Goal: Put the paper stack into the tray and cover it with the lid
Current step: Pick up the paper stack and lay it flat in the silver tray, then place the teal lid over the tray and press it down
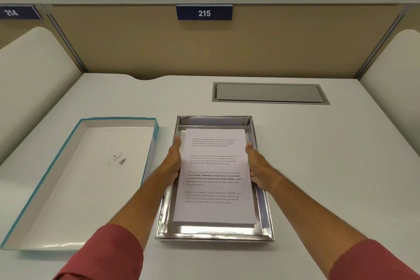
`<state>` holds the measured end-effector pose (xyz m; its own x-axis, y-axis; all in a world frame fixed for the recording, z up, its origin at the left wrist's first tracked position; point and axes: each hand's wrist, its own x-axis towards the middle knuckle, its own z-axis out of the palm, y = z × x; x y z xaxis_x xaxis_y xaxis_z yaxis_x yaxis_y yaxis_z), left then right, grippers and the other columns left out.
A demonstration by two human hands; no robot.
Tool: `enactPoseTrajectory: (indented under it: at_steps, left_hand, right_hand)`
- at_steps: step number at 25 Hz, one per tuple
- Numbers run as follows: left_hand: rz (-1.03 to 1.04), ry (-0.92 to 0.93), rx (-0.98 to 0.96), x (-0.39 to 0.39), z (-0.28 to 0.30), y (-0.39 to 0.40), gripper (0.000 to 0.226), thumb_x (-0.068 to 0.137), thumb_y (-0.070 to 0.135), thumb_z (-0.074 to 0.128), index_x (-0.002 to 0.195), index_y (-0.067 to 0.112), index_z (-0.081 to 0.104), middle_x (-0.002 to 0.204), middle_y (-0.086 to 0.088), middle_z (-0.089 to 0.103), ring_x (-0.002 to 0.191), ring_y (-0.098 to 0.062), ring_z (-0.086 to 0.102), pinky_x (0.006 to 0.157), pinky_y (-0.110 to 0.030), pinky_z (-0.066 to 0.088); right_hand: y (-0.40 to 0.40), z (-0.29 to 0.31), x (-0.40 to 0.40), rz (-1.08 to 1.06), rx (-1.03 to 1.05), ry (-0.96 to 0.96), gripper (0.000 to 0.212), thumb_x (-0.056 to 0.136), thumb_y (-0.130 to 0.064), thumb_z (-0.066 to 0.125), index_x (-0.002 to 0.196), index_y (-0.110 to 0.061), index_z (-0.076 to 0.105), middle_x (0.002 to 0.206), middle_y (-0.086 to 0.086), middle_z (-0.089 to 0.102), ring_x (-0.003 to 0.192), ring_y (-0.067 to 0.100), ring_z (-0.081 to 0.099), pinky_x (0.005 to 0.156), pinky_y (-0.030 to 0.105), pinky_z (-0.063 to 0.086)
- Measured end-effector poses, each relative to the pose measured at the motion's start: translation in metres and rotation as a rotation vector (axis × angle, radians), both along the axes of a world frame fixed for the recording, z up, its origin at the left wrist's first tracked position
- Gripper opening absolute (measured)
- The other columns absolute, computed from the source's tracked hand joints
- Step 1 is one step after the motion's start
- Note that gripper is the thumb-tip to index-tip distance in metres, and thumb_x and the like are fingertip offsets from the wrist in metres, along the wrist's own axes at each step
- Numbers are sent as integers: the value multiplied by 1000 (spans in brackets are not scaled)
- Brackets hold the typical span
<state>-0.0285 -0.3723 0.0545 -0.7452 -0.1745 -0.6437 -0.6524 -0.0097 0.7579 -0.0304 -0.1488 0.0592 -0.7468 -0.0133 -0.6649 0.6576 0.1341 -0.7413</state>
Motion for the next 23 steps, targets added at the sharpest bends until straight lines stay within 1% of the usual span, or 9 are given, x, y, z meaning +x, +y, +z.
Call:
enactPoseTrajectory:
  at_steps: [1, 2, 3, 6, 8, 11, 13, 15, 23]
  left_hand:
    - [-38, 30, -44, 3, -1, 2, 78, 91, 69, 18, 137, 14, 48, 101, -8, 76, 92, -29, 70, 58, -28, 49]
    - [-85, 46, -110, 5, -4, 4, 76, 90, 68, 21, 139, 16, 47, 120, -9, 69, 108, -31, 64, 91, -44, 52]
    - [-136, 43, -228, 8, -6, 7, 76, 90, 68, 24, 140, 14, 45, 134, -12, 59, 118, -35, 58, 101, -49, 46]
    - [-191, 135, -535, 21, -9, 15, 68, 93, 57, 38, 139, 7, 44, 142, -17, 51, 122, -38, 54, 102, -50, 45]
    - [-247, 283, -630, 31, -7, 19, 56, 92, 53, 45, 132, 13, 47, 138, -14, 54, 117, -34, 57, 99, -48, 49]
    - [-414, 368, -942, 44, -13, 17, 71, 90, 57, 43, 147, 19, 27, 157, -9, 30, 141, -32, 34, 113, -48, 31]
    - [-462, 387, -1116, 49, -14, 12, 85, 86, 65, 32, 154, 20, 7, 164, -7, 2, 151, -29, 5, 120, -45, 5]
    - [-474, 396, -1230, 55, -13, 4, 92, 81, 69, 23, 154, 19, -3, 163, -8, -12, 150, -27, -10, 119, -43, -8]
    - [-426, 327, -1376, 67, -6, -42, 93, 85, 67, 29, 153, 14, -6, 162, -14, -14, 149, -31, -14, 121, -48, -5]
  right_hand:
    - [-2, -2, 1, 22, 70, 11, 54, 95, -61, 22, 113, -20, 52, 92, 4, 65, 81, 21, 62, 72, 36, 51]
    - [-4, -5, 3, 46, 160, 33, 58, 95, -60, 26, 119, -15, 54, 103, 7, 66, 88, 24, 62, 79, 37, 51]
    - [-6, -8, 6, 69, 254, 84, 59, 95, -58, 31, 124, -11, 53, 114, 9, 64, 93, 25, 60, 80, 34, 51]
    - [-9, -11, 17, 147, 444, 368, 50, 94, -50, 45, 126, -11, 51, 126, 6, 62, 99, 23, 59, 72, 24, 45]
    - [-11, -11, 21, 246, 534, 530, 54, 92, -49, 50, 133, -13, 46, 139, 8, 54, 121, 26, 54, 91, 33, 49]
    - [-15, -14, 27, 454, 749, 625, 82, 89, -59, 46, 152, -17, 16, 162, 7, 17, 149, 28, 16, 118, 45, 22]
    - [-20, -16, 27, 517, 855, 718, 89, 87, -65, 42, 154, -19, 6, 164, 6, 2, 150, 27, 3, 120, 42, 8]
    - [-27, -19, 26, 580, 914, 802, 93, 84, -69, 39, 154, -20, 2, 163, 7, -4, 150, 27, -3, 119, 41, 0]
    - [-75, -15, 33, 631, 1056, 900, 101, 78, -79, 25, 154, -18, -3, 162, 11, -11, 149, 29, -13, 121, 47, -7]
